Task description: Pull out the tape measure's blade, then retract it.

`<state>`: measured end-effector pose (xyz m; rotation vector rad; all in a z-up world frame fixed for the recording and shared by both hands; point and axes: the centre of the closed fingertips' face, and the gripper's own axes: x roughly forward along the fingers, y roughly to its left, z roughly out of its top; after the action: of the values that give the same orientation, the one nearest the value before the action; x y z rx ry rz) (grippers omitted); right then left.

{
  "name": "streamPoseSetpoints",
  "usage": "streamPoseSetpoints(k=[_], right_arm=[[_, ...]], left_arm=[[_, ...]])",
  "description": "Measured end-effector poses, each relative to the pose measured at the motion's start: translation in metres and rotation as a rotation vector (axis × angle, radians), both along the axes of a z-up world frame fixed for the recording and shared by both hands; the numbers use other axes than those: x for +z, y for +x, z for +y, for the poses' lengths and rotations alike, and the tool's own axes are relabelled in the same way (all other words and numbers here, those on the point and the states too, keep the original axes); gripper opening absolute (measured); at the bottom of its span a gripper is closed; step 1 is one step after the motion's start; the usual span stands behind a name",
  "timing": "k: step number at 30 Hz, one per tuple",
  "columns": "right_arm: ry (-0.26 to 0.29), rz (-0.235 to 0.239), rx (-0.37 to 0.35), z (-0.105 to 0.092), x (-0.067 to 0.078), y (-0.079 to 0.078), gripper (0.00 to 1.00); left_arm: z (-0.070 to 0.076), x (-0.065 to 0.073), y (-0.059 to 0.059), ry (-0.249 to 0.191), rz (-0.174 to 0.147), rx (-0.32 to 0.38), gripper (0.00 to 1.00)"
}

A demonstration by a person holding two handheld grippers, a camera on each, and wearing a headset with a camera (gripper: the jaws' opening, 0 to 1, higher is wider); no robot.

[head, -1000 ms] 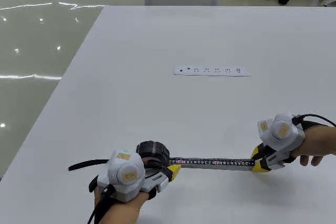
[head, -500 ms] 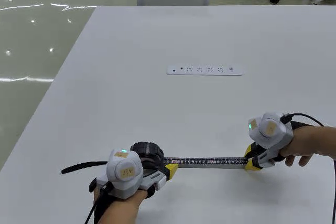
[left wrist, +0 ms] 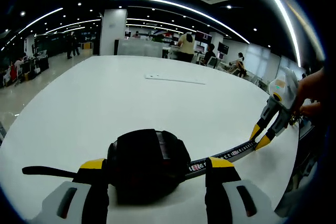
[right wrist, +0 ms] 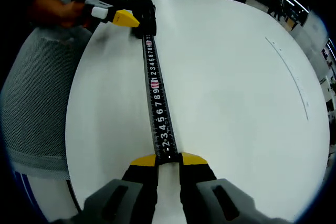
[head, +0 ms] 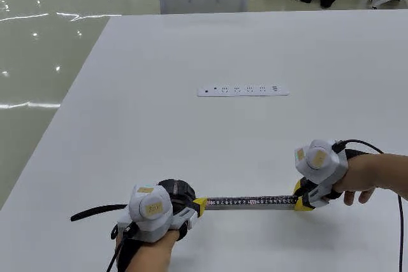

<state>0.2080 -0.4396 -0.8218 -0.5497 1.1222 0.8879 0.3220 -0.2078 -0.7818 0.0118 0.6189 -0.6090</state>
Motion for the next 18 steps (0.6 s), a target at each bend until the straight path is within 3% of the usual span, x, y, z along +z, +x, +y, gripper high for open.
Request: streamPoseSetpoints(k=[5,8,13,18], right_arm=[[-0.009,0.007,0.005,0.0006,0.0006,-0.0003,0.13],[-0.014,0.013,0.012,-0.0003,-0.0002,0.0001,0.13],[-0.013,0.018,0.017,-0.0001,0.0004,0.0005,0.13],[-0.010,0.015,0.010,-0.0003,0.0005,0.0004,0.13]], left_arm=[[0.0014,-0.0031,0.0050,0.010,0.020,0.059,0.70],[0.0068,-0.0045,0.0084,0.027,0.023,0.094,0.65],[0.0063,-0.0052,0.0088,0.028,0.031,0.091,0.63],[0.0063,-0.0053,0.0081,0.032,0.012,0.089,0.62]])
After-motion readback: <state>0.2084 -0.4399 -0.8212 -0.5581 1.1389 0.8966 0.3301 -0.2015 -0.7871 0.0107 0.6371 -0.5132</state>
